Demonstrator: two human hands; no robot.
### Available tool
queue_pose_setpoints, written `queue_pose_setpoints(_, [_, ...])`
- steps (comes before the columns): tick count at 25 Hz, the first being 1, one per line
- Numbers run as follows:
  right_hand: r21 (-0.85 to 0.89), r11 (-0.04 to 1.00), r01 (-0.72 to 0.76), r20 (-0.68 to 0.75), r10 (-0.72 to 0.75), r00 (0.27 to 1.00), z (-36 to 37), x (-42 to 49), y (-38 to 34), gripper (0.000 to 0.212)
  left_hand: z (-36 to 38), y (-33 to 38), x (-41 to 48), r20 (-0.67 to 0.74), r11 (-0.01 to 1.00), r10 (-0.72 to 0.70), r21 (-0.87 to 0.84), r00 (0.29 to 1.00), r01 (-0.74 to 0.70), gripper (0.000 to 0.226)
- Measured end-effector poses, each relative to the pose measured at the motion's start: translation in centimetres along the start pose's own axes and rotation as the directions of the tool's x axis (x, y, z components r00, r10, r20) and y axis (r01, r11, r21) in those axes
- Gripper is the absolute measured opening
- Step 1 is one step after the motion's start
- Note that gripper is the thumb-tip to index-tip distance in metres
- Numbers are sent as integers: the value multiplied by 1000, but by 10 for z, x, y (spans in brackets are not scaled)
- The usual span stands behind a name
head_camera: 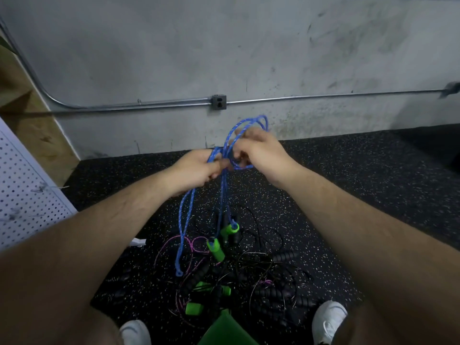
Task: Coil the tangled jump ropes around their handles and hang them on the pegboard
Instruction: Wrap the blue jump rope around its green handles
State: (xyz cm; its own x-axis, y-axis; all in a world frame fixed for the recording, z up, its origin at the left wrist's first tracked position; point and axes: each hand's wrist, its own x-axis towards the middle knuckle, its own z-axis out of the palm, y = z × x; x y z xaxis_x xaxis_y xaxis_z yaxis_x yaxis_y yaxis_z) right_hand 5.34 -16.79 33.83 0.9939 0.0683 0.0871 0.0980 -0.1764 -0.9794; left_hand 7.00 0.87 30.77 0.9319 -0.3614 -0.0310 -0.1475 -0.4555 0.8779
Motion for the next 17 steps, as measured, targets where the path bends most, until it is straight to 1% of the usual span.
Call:
queue_pose_setpoints(1, [-132, 990, -43, 73, 54, 996, -1, -3, 9, 33, -4, 3, 2, -43, 998, 5, -70, 999, -8, 23])
queue_pose_setpoints(2, [-265, 962, -66, 164, 113, 980, 1, -6, 17, 36, -8, 5, 4, -54, 991, 8, -135, 998, -15, 21])
queue_pose_setpoints(3, [-362, 930, -67, 238, 162, 958, 4, -9, 27, 30, -11, 6, 5, -50, 982, 17, -188, 999, -26, 21])
queue_pose_setpoints(4, [-401, 914, -67, 272, 189, 944, 8, -10, 34, 16, -13, 7, 5, -47, 973, 28, -226, 999, -38, 22])
queue_pose_setpoints(5, [-418, 906, -59, 270, 186, 945, 13, -11, 39, 7, -14, 7, 5, -50, 967, 34, -252, 998, -45, 22])
queue_pose_setpoints(7, [-459, 887, -43, 207, 154, 966, 17, -3, 45, 24, -16, 8, 6, -67, 954, 32, -294, 997, -50, 22])
queue_pose_setpoints(9, [-499, 866, -22, 151, 112, 982, 18, 2, 42, 29, -17, 6, 6, -73, 940, 16, -339, 997, -40, 20])
queue_pose_setpoints(11, [-461, 887, 17, 81, 24, 996, 16, 2, 28, 26, -16, 0, 5, -33, 949, -12, -316, 999, 1, 21])
queue_pose_setpoints(14, [-315, 944, 97, -26, -111, 993, 13, 2, -1, 27, -6, -10, -3, 96, 988, -67, -134, 993, 79, 17])
queue_pose_setpoints(15, [-269, 957, 110, -47, -127, 991, 12, 3, -8, 27, -3, -11, -5, 113, 992, -83, -89, 990, 93, 15])
queue_pose_setpoints(17, [-171, 979, 107, -65, -120, 991, 12, 4, -14, 21, 0, -7, -5, 63, 994, -83, -70, 995, 88, 13])
